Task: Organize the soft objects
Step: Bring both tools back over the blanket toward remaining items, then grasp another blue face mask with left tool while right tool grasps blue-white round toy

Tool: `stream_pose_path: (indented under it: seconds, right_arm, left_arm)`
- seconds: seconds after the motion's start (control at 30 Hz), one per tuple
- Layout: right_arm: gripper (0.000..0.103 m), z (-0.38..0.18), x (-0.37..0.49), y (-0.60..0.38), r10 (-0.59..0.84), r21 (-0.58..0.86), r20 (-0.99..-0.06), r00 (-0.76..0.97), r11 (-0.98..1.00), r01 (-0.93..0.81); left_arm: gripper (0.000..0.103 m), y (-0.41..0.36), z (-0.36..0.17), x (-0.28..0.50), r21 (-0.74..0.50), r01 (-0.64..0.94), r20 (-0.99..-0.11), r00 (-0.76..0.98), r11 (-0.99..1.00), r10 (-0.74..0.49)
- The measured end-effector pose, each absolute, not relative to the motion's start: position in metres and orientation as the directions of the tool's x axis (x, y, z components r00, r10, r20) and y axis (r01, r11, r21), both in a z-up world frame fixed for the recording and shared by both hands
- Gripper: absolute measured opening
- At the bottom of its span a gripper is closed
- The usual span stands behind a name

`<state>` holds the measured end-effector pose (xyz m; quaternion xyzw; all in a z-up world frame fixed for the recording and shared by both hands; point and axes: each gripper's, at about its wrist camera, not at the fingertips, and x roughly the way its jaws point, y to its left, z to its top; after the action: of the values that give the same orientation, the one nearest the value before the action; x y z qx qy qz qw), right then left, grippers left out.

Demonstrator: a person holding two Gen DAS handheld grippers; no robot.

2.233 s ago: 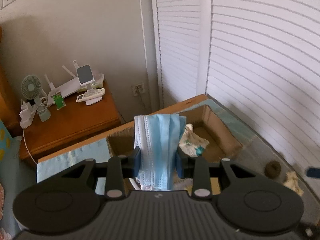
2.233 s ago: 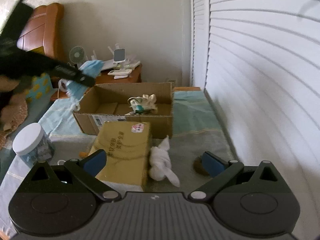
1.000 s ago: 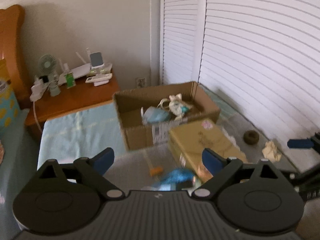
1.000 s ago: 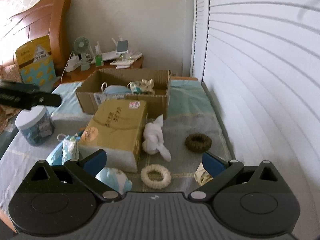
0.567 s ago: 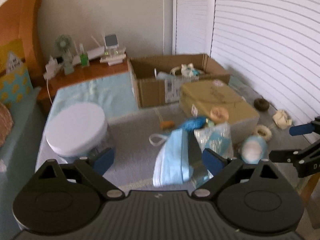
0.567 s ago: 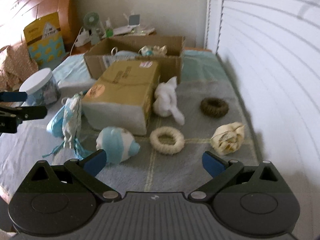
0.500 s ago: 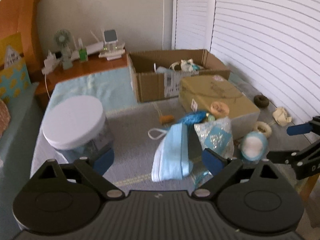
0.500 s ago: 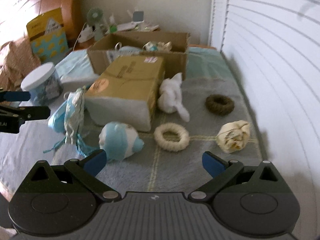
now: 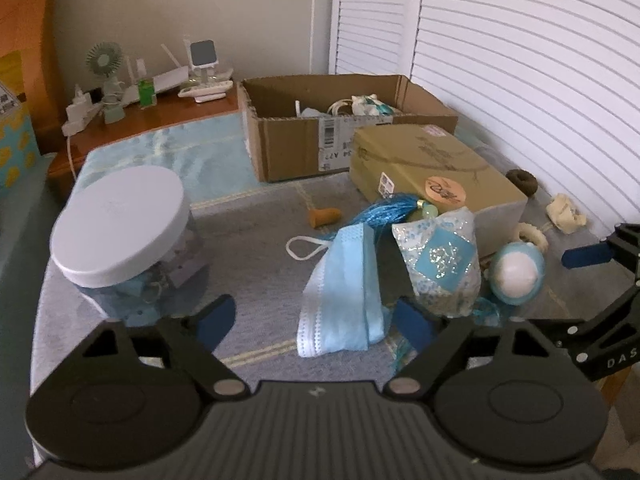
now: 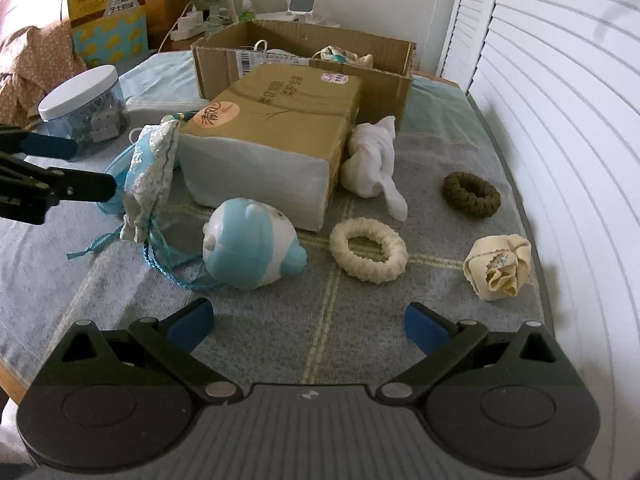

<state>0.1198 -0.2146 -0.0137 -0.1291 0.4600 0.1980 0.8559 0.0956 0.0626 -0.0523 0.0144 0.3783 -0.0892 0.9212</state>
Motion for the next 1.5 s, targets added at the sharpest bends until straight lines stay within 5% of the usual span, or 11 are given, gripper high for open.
stream_pose_path:
  seconds: [0.43,0.73,1.23,1.5]
  right_arm:
    - [0.103,-0.015,0.118,-0.215,0.227,-0.04,-0.825,0.517,0.89,-0.454]
    - [0.103,-0.015,0.116,-0.215,0.23,-0.041,-0.818,0.528,0.891,-0.452]
    - [0.099,-0.003,0.112,-0.21,0.28,-0.023,-0.793,0.541,0.874,-0.486]
    - [0.077,0.004,0.118,-0.195,0.315,-0.017,-0.779,0.543,0.855,-0.519]
  left_arm:
    - [0.07,0.062,-0.062,0.11,-0.105,0.18,-0.709,0.676,0.978,-0.201]
    - [0.035,0.061,-0.065,0.111,-0.137,0.191,-0.71,0.665,0.972,-0.231]
    - [0.034,0.088,-0.057,0.078,-0.098,0.08,-0.721,0.681,0.992,-0.126]
    - [0.034,0.084,-0.059,0.079,-0.094,0.1,-0.721,0.679,0.99,-0.137]
